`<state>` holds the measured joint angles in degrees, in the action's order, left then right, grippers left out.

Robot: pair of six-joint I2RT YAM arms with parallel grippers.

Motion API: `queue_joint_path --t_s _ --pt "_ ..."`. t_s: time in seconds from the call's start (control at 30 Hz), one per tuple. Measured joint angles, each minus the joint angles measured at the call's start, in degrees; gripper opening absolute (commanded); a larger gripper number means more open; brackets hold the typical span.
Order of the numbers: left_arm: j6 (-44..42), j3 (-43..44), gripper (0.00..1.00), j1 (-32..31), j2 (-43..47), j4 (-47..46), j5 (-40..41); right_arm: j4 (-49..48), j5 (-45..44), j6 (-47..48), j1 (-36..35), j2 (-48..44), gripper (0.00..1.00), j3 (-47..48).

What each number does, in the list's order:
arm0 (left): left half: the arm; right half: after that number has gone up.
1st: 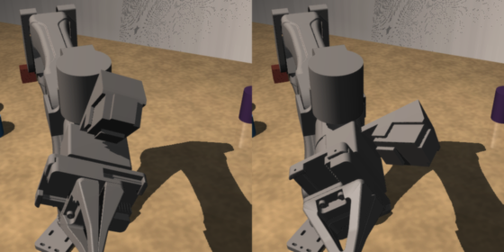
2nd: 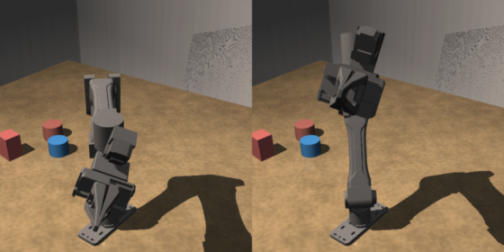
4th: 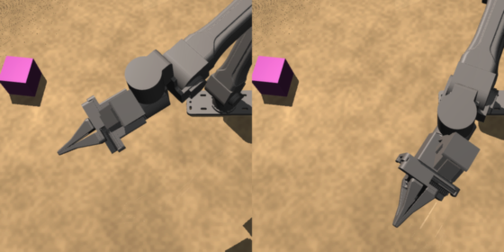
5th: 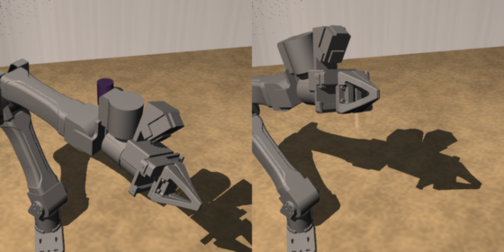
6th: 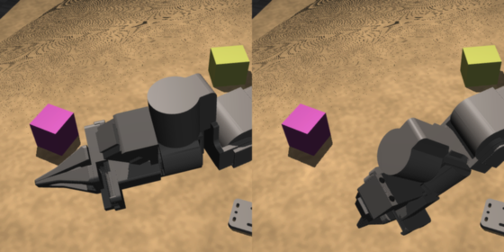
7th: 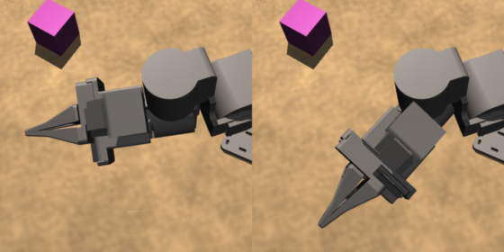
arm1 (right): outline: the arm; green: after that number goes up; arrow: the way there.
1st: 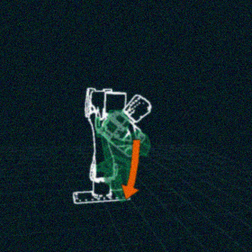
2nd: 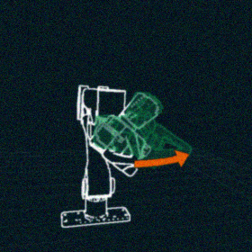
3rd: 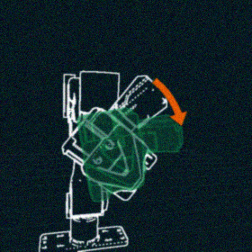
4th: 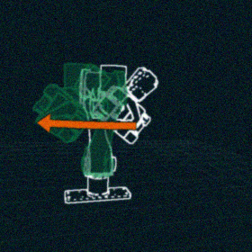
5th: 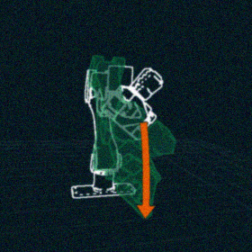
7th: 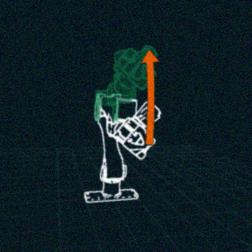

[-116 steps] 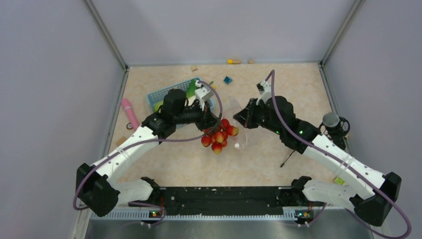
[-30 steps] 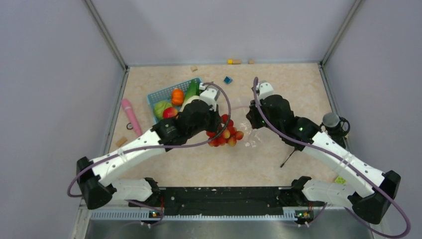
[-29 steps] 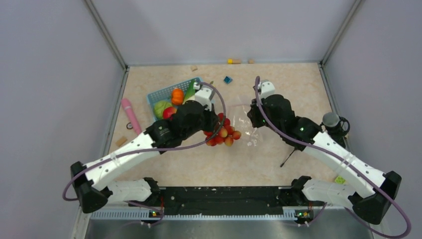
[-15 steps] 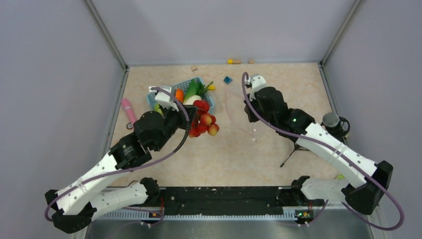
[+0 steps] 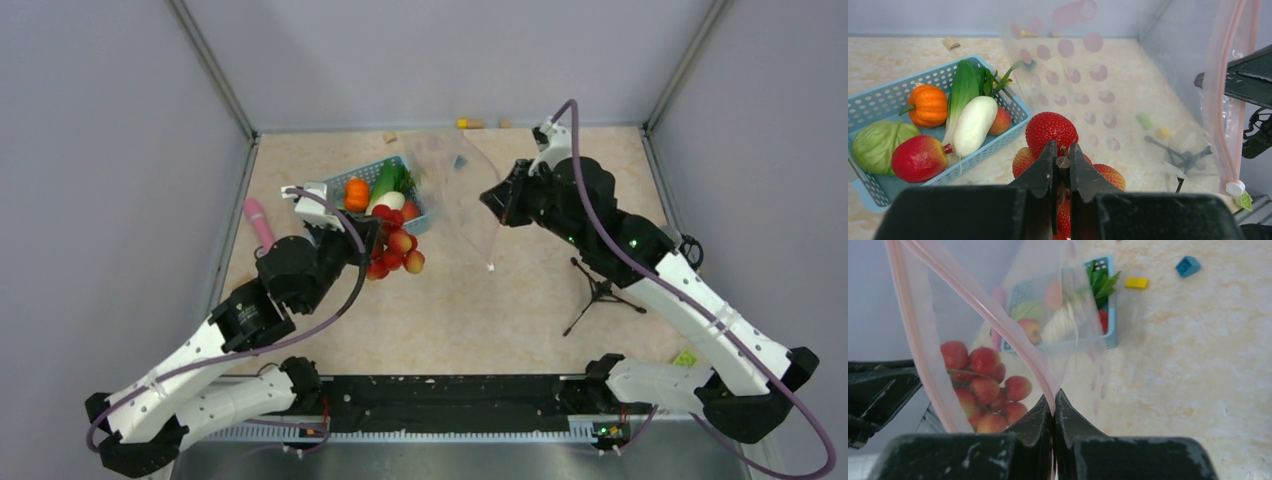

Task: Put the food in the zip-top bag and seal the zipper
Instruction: Adjust the zipper on the food storage bag, then place the fake fruit in the zipper food storage bag.

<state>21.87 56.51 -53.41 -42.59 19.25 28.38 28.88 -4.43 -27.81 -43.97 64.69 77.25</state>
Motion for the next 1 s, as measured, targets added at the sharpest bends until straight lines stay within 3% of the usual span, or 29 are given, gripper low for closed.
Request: queue_joint_path --t_s 0.27,0.6,0.87,1.0 --pt "-0.02 0.0 0.0 0.0 -0.98 -1.44 -0.5 8.5 -13.44 -7.39 0.52 -4.09 0.0 -2.75" --pt "-1.95 5.4 0.0 0.0 -8.09 -5.22 -8.28 9.75 -11.63 -7.78 0.55 1.09 0.0 -2.75" --pt "-2.38 5.97 0.0 0.35 -9.05 -21.27 -15.02 6.12 -8.72 -8.11 0.55 1.11 0.0 -4.85" --pt "-3.37 4.15 0.0 1.05 -9.11 -29.09 -23.69 3.06 -5.16 -8.81 0.55 0.55 0.0 -8.39"
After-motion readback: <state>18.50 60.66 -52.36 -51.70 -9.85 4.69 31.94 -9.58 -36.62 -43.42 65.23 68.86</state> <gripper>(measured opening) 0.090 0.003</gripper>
